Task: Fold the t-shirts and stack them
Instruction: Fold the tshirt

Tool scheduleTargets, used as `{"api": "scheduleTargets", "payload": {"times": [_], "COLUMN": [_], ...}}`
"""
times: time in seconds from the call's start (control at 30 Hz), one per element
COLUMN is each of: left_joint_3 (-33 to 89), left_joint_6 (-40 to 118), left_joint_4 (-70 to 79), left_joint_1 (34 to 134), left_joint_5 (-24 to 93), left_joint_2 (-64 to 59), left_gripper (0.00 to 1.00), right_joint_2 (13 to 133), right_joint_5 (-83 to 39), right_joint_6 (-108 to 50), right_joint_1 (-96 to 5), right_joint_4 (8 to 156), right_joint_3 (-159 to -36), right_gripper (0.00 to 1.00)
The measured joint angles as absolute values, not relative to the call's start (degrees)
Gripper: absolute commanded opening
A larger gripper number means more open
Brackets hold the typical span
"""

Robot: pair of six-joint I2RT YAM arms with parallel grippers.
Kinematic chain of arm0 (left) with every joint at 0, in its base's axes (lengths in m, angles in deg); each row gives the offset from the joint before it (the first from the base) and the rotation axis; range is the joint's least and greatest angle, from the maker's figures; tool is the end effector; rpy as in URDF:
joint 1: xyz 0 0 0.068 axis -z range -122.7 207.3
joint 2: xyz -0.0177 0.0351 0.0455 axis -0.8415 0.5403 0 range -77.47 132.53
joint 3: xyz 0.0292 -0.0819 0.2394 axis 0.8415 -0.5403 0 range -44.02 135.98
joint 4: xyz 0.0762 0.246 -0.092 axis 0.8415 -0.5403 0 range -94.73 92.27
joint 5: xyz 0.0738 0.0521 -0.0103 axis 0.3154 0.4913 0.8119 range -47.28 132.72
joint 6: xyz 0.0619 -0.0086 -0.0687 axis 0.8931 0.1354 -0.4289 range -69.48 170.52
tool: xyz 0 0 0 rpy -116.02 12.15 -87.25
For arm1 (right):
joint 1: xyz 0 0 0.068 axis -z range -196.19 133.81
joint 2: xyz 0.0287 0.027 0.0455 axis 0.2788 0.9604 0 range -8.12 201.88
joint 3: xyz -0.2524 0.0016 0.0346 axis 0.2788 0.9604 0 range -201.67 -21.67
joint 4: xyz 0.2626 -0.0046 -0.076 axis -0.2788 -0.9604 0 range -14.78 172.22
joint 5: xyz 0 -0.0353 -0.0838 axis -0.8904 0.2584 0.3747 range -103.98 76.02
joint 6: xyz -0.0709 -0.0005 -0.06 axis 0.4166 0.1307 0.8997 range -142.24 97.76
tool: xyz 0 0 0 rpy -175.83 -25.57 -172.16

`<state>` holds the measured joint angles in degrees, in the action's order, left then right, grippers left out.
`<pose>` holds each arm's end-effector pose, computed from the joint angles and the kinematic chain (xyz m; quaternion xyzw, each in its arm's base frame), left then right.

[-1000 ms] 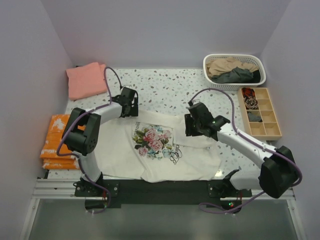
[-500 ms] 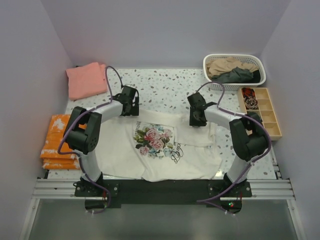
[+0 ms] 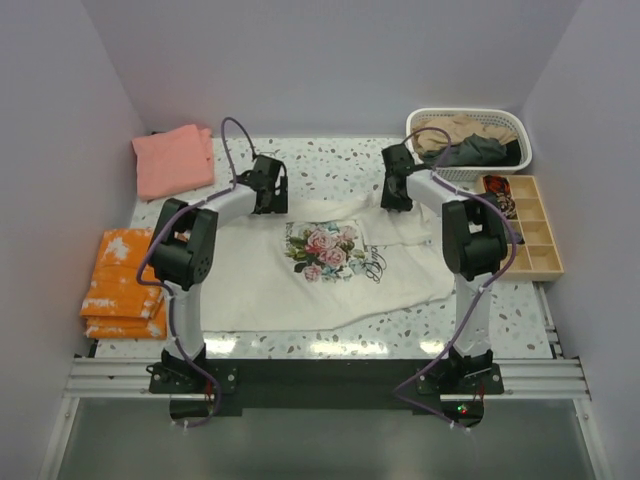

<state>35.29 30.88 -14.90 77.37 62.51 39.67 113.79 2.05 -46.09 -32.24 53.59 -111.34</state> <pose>0.4416 -0.1314 0.0960 -0.0481 0.9397 0.0535 0.3343 0.4627 0.1090 0.1002 0.1002 0.9538 -0.0419 0.2802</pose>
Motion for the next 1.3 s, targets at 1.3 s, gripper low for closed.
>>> {"api": "scheduleTargets", "payload": {"times": [1.3], "left_joint_3": [16.14], "left_joint_6": [29.66], "left_joint_4": [-11.75], "left_joint_1": [68.67], "left_joint_5": [53.94], "left_joint_2": [22.07], "left_gripper": [1.00], "right_joint_2": [116.78], "right_joint_5": [0.28], "right_joint_6": [-45.07], "right_joint_1": [-28.00], "right_joint_4": [53.86], "right_joint_3": [-115.86], "right_gripper": [0.42]}}
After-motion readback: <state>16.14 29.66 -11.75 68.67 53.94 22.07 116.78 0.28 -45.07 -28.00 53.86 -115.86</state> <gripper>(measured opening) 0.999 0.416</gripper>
